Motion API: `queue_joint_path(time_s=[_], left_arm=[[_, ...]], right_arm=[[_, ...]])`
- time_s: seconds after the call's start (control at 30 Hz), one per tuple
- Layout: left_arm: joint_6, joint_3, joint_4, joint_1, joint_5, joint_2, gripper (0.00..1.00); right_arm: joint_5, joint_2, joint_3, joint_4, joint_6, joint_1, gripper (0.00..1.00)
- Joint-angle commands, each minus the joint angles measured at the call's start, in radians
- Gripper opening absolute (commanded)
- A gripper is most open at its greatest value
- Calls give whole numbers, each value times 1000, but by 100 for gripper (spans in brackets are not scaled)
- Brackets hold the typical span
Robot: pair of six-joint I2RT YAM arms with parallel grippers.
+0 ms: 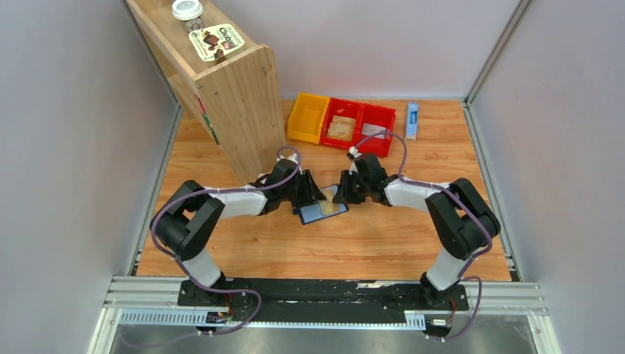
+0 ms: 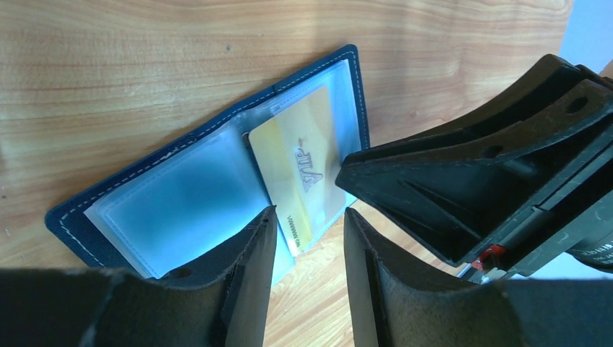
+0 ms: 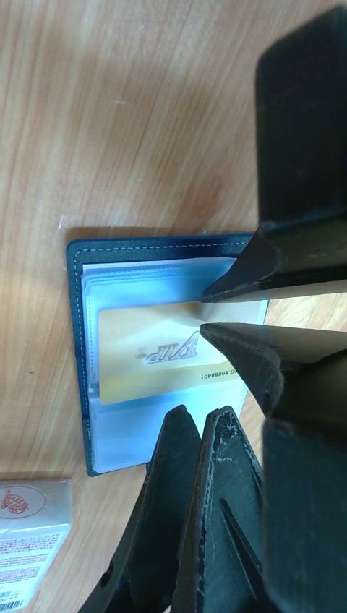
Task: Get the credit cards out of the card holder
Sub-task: Remove the credit card from the card holder.
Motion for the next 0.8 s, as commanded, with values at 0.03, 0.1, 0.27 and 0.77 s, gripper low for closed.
queue_joint_path(time_s=[0.03,0.1,0.27,0.77], left_arm=[[-53,-18,69,15,31,37,48],[-67,-18,79,17,41,52,48],[-87,-19,70,21,43,74,49],[-137,-35,209,23,78,120,45]], right_arm=[[-38,24,-35,76,22,-31,23],[-42,25,-49,82,25,-38,24],[-51,30,-64,85,26,-47,23],[-84,59,-67,113,42,-53,23]])
